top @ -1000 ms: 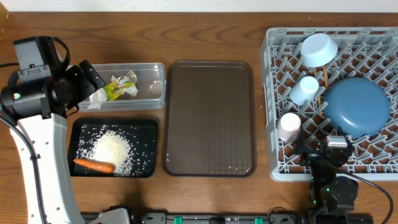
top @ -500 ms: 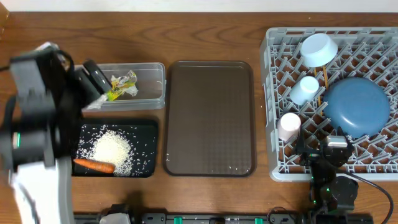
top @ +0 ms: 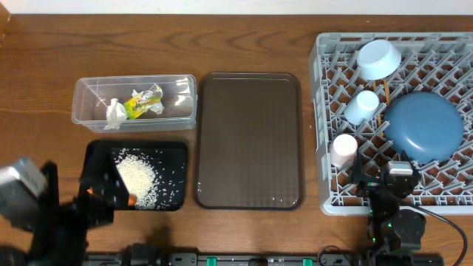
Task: Sort waste into correct bins and load items into the dishwasher rack
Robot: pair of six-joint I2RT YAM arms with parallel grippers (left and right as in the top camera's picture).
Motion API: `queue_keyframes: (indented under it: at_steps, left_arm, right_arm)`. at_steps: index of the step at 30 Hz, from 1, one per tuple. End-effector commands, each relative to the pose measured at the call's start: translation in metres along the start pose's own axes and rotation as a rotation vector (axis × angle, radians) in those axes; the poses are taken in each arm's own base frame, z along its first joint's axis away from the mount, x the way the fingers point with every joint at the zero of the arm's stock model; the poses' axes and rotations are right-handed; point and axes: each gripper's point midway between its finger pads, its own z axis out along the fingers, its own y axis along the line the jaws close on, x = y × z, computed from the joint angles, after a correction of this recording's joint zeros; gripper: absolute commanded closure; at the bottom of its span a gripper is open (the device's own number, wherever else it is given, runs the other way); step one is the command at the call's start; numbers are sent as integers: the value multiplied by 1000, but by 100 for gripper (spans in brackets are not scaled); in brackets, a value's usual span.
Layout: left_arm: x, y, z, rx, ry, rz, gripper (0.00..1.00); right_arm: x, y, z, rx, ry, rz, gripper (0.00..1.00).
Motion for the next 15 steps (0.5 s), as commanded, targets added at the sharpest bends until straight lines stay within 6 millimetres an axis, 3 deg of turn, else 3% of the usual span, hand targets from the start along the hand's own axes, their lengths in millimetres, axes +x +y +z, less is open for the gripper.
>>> queue_keyframes:
  at_steps: [1, 5, 15]
  left_arm:
    - [22, 12, 9, -25, 11, 9, 2]
    - [42, 23, 29, -29, -34, 6, 2]
    - [101, 49, 103, 14, -203, -10, 2]
  right_arm:
    - [0, 0, 0, 4, -1, 16, 1]
    - [0, 0, 0, 4, -1, 16, 1]
    - [0, 0, 0, 4, -1, 16, 1]
